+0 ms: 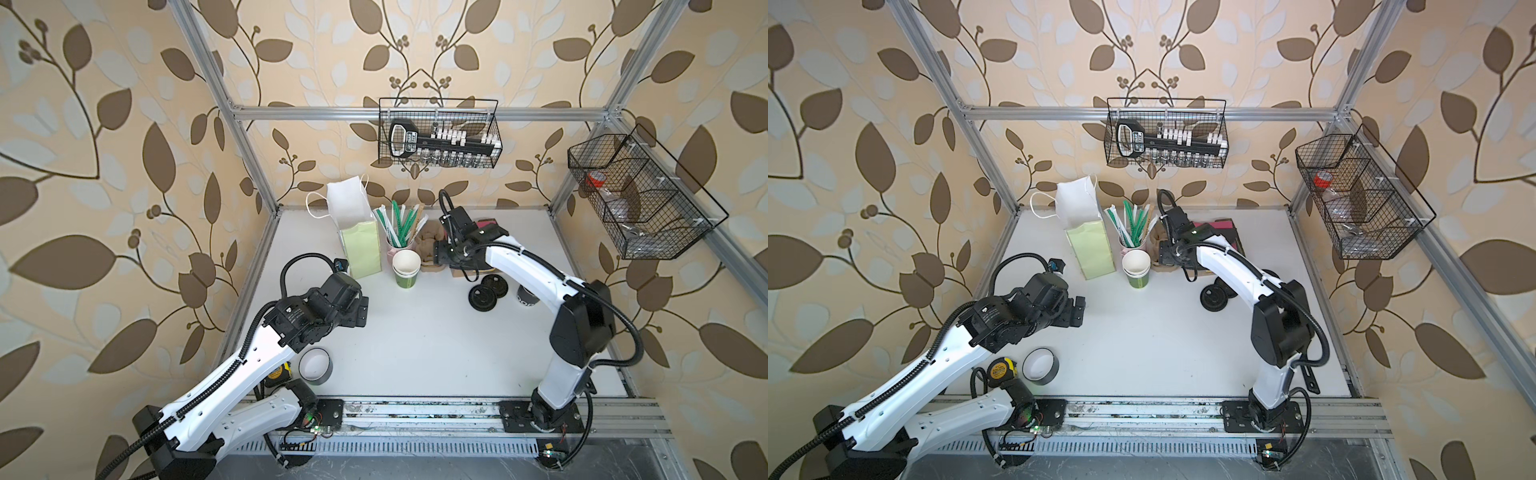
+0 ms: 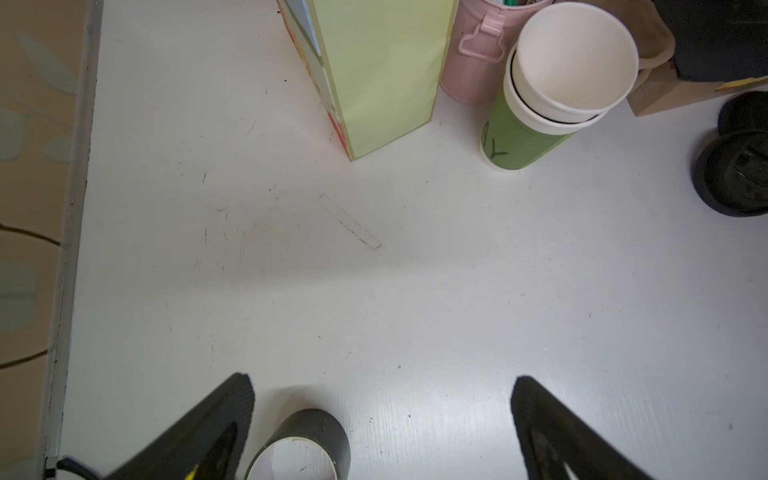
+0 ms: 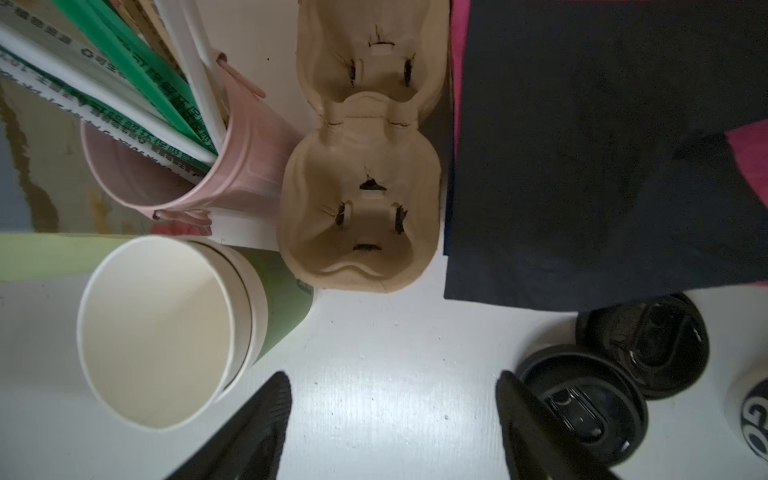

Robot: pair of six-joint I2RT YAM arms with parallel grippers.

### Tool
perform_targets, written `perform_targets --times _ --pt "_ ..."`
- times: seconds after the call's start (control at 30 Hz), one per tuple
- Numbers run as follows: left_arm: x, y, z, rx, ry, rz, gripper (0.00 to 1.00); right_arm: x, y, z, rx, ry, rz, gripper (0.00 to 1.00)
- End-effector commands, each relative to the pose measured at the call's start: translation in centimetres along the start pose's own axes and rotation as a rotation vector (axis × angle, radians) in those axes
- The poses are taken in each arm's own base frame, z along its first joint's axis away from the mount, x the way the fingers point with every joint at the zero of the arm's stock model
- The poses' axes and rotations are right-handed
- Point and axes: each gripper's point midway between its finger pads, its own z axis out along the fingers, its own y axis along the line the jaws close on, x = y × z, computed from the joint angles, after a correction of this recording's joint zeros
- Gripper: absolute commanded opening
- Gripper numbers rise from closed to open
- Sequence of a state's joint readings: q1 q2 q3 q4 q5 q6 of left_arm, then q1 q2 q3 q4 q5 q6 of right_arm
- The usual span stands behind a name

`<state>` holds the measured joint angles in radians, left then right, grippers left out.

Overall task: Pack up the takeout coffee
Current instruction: 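Move the right gripper to the brown pulp cup carrier and grasp its edge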

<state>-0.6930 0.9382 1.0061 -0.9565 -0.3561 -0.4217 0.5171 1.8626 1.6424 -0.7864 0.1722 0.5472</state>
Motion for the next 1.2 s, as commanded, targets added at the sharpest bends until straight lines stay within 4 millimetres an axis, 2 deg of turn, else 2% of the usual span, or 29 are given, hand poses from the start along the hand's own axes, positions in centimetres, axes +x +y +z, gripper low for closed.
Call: perform_targets --times 0.0,0.07,0.13,0.23,0.4,0.57,0.8,1.17 --pt "-0.4 1.0 -0.1 -0.051 -0.029 -0.014 0.99 -2.2 1.3 1.8 -0.008 -0.025 0.014 0.77" --pt "-0.5 1.2 -0.2 -0.058 -0.037 -0.017 0.99 -2.7 1.7 3.4 0.004 -0.019 0.007 0.76" --pt "-0.6 1.3 -0.3 -0.06 -0.043 -0.02 0.99 -3.4 2.5 4.7 -0.004 -0.024 -0.008 0.69" --pt "-0.6 1.5 -0.4 -0.066 -0.049 -0.023 0.99 -4.5 2.9 5.8 0.014 -0.045 -0.027 0.68" --pt "-0.7 1.5 -0.3 -0.07 -0.05 -0.024 0.99 -5.6 2.0 7.5 0.045 -0.052 0.0 0.66" --pt "-0.7 1.9 -0.3 -0.084 -0.055 -0.032 0.99 -6.4 2.1 8.8 0.053 -0.04 -0.02 0.65" --pt "-0.9 2.1 -0.3 -0.09 -0.055 -0.039 0.99 -6.4 1.2 10.3 0.087 -0.02 -0.022 0.64" --pt "-0.8 2.2 -0.2 -0.096 -0.051 -0.045 0.99 -5.8 1.0 12.1 0.093 0.007 -0.038 0.59"
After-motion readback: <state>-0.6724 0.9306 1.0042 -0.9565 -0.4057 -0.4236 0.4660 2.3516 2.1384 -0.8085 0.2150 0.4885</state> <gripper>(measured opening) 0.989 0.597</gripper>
